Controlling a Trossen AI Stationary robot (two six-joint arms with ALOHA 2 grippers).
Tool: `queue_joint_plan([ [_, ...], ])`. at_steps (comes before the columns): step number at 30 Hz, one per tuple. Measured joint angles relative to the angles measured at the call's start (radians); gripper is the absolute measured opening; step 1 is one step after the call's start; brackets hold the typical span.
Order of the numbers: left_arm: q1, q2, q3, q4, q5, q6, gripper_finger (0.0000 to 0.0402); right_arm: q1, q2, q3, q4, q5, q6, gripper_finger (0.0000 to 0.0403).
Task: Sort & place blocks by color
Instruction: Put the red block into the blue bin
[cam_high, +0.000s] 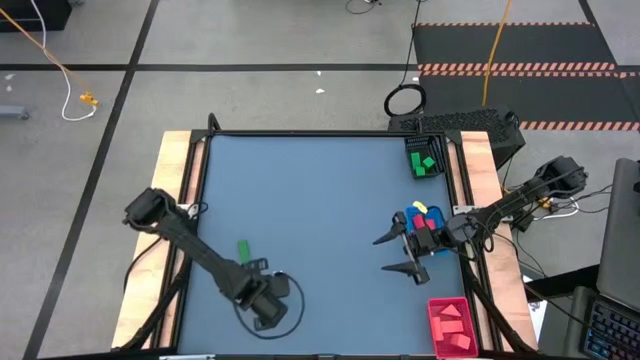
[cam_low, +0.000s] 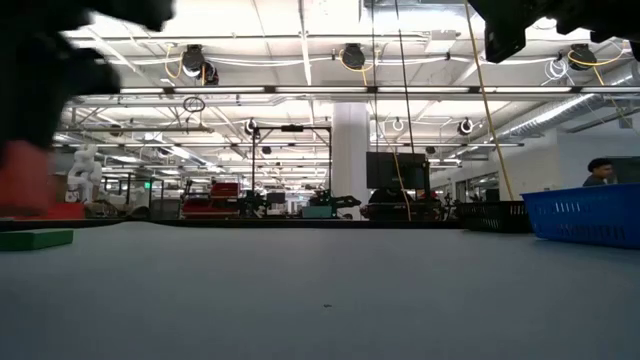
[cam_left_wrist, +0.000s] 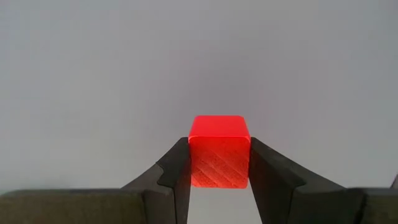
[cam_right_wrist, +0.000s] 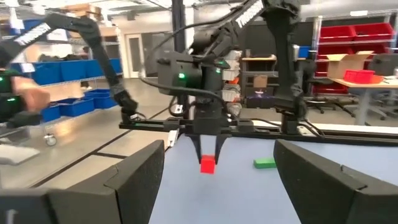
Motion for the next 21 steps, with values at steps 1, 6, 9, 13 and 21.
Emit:
queue_joint_plan([
  [1, 0.012, 0.0, 0.01, 0.0, -0.008, 0.017, 0.0126, -0.001, 0.0, 0.0, 0.0, 0.01, 0.003, 0.0297],
  [6, 0.071, 0.0, 0.083, -0.002, -0.038, 0.104, 0.0126, -0.009, 0.0, 0.0, -0.004, 0.101, 0.032, 0.0297],
  [9, 0.102, 0.0, 0.136, -0.002, -0.082, 0.162, 0.0126, -0.019, 0.0, 0.0, -0.012, 0.101, 0.055, 0.0297],
  [13, 0.139, 0.0, 0.214, -0.002, -0.247, 0.315, 0.0126, -0.033, 0.0, 0.0, -0.02, 0.099, 0.098, 0.0297],
  [21, 0.172, 0.0, 0.269, 0.158, -0.624, 0.833, 0.0126, -0.104, 0.021, 0.0, -0.023, 0.1, 0.429, 0.0297],
])
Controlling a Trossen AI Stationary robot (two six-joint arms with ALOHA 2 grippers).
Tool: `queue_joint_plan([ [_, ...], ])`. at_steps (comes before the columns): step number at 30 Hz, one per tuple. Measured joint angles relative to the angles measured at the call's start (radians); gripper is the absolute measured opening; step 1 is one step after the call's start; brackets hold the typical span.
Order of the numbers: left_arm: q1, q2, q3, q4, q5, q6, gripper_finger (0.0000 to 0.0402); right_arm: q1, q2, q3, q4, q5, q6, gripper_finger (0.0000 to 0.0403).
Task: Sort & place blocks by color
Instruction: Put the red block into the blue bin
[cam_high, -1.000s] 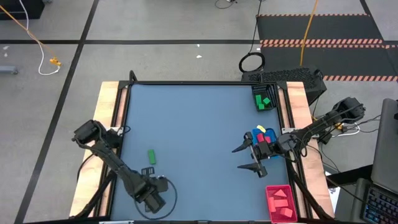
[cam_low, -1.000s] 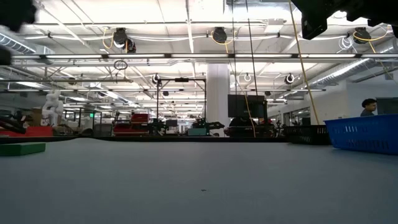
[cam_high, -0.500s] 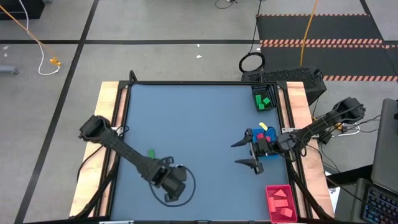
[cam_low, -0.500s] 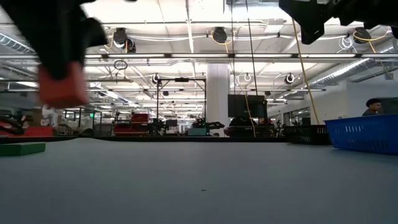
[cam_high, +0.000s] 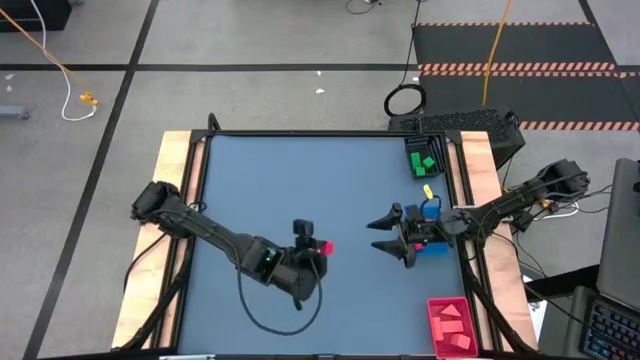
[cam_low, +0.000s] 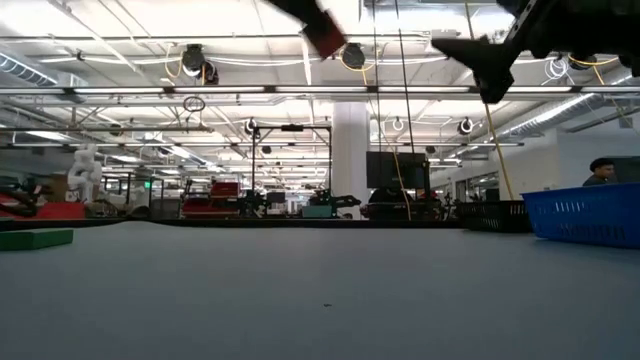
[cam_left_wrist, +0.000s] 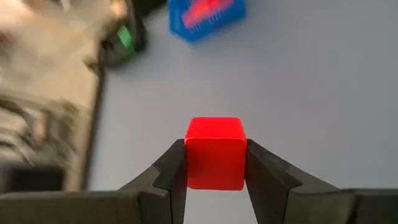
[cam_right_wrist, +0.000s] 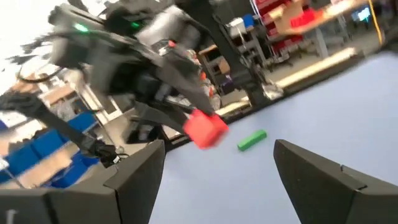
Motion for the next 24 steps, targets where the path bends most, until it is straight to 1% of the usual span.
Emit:
queue_joint_plan([
  [4, 0.015, 0.0, 0.0, 0.168, -0.021, 0.176, 0.0126, -0.018, 0.059, 0.0, 0.015, -0.001, 0.088, 0.0297],
  [8, 0.04, 0.0, 0.0, 0.29, -0.046, 0.269, 0.0126, -0.03, 0.142, 0.0, 0.1, -0.002, 0.093, 0.0297],
  [11, 0.059, 0.0, 0.0, 0.365, -0.046, 0.285, 0.0126, -0.034, 0.2, 0.0, 0.217, -0.007, 0.069, 0.0297],
  [16, 0.086, 0.0, -0.044, 0.462, -0.025, 0.286, 0.0126, -0.034, 0.243, 0.0, 0.38, -0.107, 0.059, 0.0297],
  [18, 0.094, 0.002, -0.065, 0.515, -0.016, 0.298, 0.0126, -0.041, 0.242, 0.0, 0.387, -0.107, 0.076, 0.0297],
  [20, 0.104, 0.001, -0.098, 0.6, 0.018, 0.311, 0.0126, -0.053, 0.242, 0.0, 0.38, -0.105, 0.094, 0.0297],
  [24, 0.118, 0.001, -0.173, 0.74, 0.042, 0.328, 0.0126, -0.075, 0.242, 0.0, 0.301, -0.108, 0.122, 0.0297],
])
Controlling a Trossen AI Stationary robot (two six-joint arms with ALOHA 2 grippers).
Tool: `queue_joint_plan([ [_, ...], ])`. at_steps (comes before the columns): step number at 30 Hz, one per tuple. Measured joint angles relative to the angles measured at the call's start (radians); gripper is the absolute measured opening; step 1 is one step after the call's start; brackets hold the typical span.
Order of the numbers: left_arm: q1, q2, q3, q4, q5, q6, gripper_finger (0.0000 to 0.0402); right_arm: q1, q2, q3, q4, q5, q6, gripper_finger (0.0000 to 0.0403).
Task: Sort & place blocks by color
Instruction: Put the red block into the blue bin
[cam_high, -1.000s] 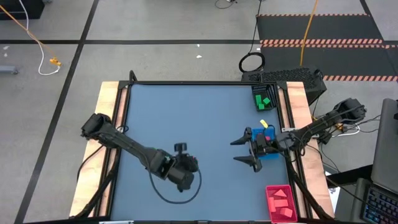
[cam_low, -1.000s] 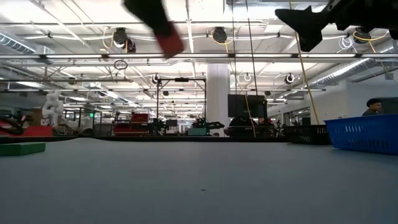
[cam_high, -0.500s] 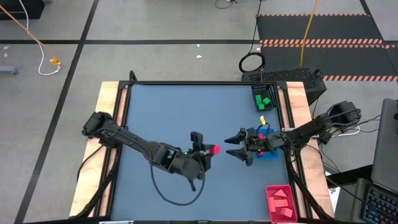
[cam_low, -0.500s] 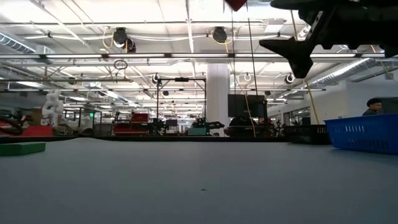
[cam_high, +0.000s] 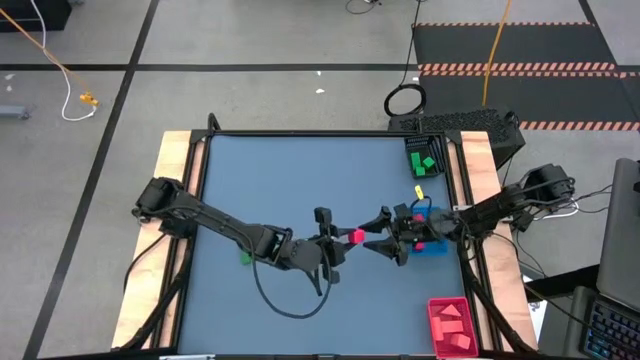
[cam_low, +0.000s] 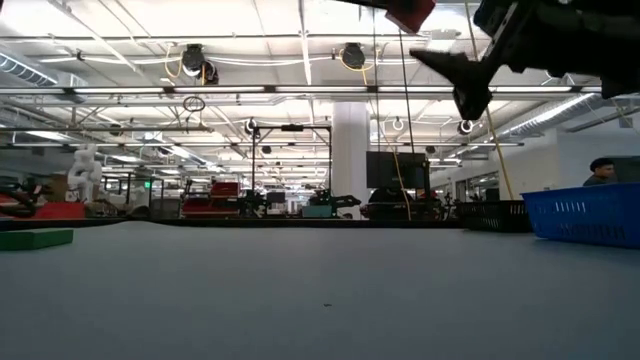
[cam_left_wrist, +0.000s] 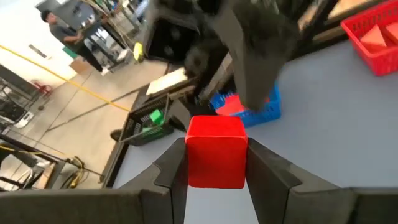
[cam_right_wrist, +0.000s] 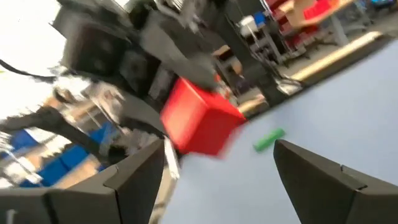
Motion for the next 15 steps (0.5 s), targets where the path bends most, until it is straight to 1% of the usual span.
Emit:
queue_joint_plan([
  [3, 0.007, 0.0, -0.038, 0.093, 0.009, 0.037, 0.0126, -0.02, 0.001, 0.0, -0.03, -0.002, 0.001, 0.0297],
  [7, 0.022, 0.0, -0.081, 0.193, 0.069, 0.085, 0.0126, -0.045, 0.001, -0.001, 0.005, -0.013, -0.002, 0.0297],
  [10, 0.03, 0.0, -0.087, 0.215, 0.125, 0.119, 0.0126, -0.064, 0.0, 0.0, 0.071, -0.003, -0.007, 0.0297],
  [13, 0.047, 0.0, -0.088, 0.237, 0.183, 0.143, 0.0126, -0.075, 0.0, 0.0, 0.091, -0.012, -0.009, 0.0297],
  [15, 0.06, 0.0, -0.088, 0.251, 0.197, 0.163, 0.0126, -0.088, 0.0, 0.0, 0.099, -0.027, 0.001, 0.0297],
])
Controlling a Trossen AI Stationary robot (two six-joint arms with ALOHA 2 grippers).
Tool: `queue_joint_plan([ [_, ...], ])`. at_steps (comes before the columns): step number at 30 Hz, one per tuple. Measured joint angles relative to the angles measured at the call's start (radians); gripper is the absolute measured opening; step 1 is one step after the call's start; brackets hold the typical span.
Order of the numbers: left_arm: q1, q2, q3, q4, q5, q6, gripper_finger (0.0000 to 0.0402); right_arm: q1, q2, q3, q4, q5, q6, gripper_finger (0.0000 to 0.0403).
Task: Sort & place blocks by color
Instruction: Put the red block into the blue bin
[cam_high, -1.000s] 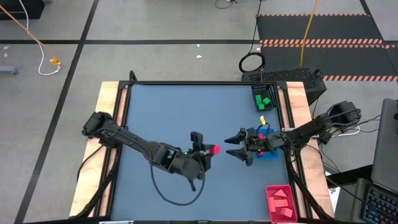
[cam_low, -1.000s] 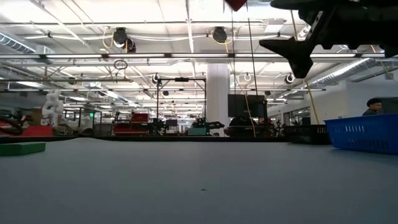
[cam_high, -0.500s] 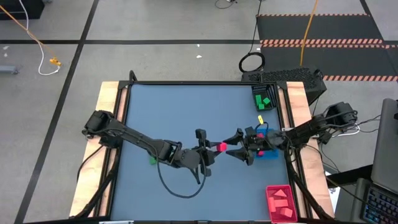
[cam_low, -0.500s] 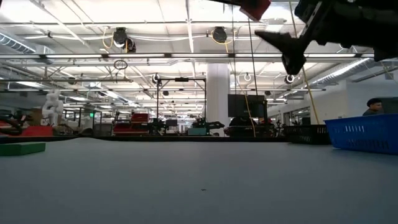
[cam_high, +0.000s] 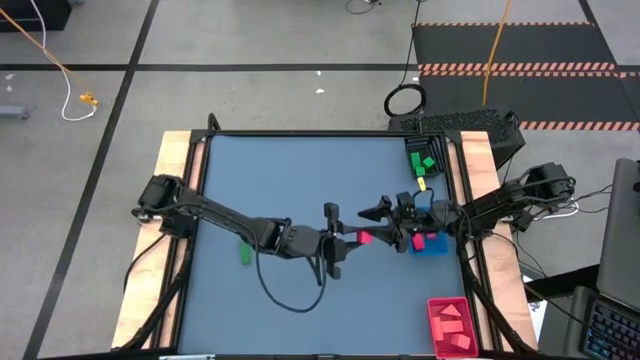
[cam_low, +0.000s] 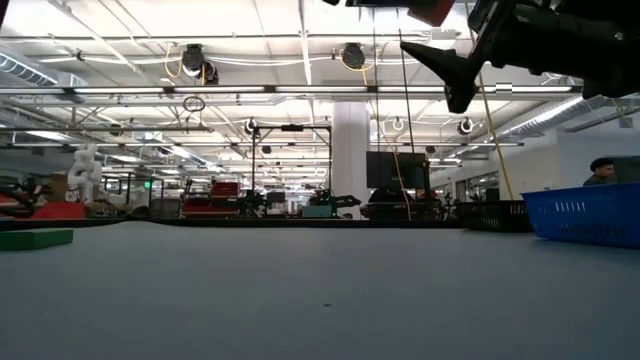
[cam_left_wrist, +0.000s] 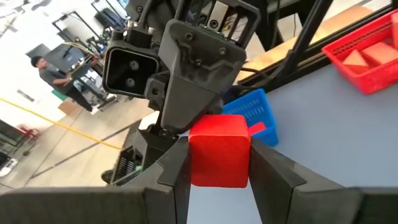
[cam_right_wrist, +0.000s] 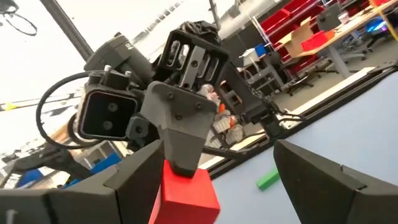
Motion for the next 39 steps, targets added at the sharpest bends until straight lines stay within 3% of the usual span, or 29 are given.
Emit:
queue_joint_plan([
  [10, 0.049, 0.0, 0.001, 0.038, -0.007, 0.07, 0.0126, -0.049, 0.002, 0.001, -0.024, -0.151, 0.029, 0.0297],
  [25, 0.049, 0.0, 0.001, 0.042, 0.096, 0.071, 0.0126, -0.048, 0.001, 0.001, 0.03, -0.15, 0.0, 0.0297],
  [32, 0.049, 0.0, 0.001, 0.029, 0.097, 0.069, 0.0129, -0.049, 0.001, 0.001, 0.033, -0.149, -0.003, 0.0294],
  [39, 0.049, 0.0, 0.001, 0.027, 0.046, 0.074, 0.0138, -0.049, 0.001, 0.001, 0.025, -0.153, 0.0, 0.026],
])
